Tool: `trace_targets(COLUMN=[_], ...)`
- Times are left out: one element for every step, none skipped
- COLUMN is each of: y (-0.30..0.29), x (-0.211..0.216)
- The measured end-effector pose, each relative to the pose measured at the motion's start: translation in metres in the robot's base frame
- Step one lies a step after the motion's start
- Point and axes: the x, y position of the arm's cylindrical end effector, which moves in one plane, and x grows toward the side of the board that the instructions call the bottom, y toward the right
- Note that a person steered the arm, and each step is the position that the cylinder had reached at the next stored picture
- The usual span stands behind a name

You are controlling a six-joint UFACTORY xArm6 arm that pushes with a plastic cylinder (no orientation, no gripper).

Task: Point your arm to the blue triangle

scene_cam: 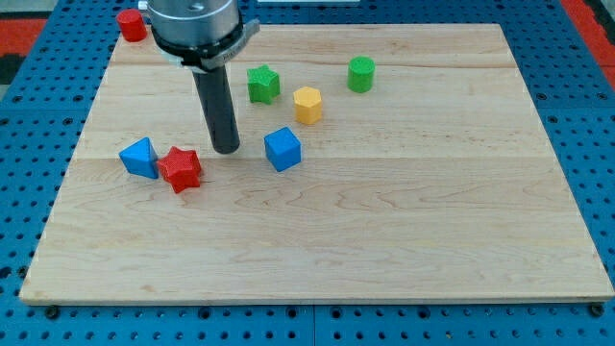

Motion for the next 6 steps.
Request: trace_targets(y=[0.007, 0.032, 0.098, 0.081, 0.075, 0.096], x=[-0.039, -0.062, -0.062, -0.064, -0.100, -0.127])
